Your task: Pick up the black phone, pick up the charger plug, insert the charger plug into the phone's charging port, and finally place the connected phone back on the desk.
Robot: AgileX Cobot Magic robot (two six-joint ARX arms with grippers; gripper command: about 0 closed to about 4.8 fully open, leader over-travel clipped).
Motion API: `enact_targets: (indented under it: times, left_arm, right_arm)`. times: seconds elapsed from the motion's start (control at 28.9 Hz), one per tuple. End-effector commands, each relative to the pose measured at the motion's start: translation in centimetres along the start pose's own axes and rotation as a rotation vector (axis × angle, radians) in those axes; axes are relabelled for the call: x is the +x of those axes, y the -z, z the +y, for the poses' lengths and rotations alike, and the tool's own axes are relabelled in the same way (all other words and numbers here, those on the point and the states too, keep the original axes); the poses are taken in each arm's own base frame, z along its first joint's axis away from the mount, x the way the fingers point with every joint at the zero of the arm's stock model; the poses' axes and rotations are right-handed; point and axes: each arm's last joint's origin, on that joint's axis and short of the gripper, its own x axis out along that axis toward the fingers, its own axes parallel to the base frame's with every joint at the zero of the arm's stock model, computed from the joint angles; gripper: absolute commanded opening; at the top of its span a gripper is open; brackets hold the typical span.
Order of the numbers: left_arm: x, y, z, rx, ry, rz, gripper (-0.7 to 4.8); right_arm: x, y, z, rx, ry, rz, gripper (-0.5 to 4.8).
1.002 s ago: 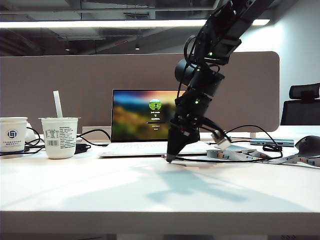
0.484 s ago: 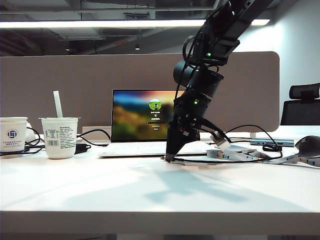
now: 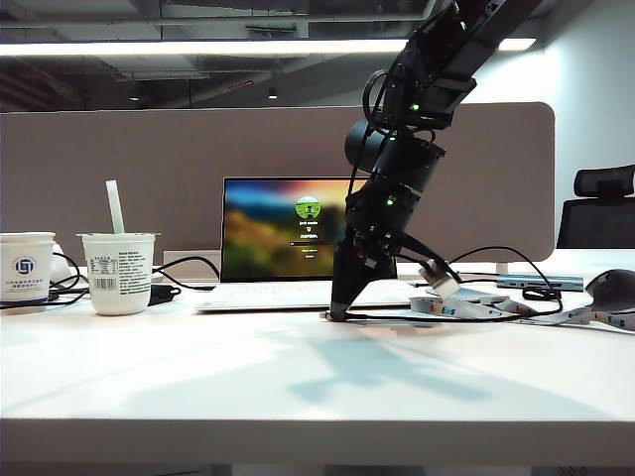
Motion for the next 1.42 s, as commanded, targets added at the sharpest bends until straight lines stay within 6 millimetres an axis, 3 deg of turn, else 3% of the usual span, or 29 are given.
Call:
enact_targets:
  times: [0.03,0.38,0.62,1.42]
  left_arm:
    - [-0.3,-0.8,-0.2,0.02,0.009,-0.047,-0.07]
    - [-0.3,-0.8,-0.2,0.02,0.009,-0.047,-0.07]
    - [-0.3,-0.8,-0.2,0.021,0.009,-0.047,-0.06]
    - [-0.5,-0.8,-0.4,0.021,0.017,-0.046,-0.07]
  right_arm:
    - [-0.3,-0.2,-0.5,-0.002,0.062,-0.049,-0.09]
    - [-2.9,1.0,0.0,-0.395,0.071,-0.061,-0.09]
    - [-3.4,1.3,0.2,-0.613,0.061,-0.037,-0.08]
    - [-3.4,1.3,0.3,-0.619,0.059,-0.042,-0.08]
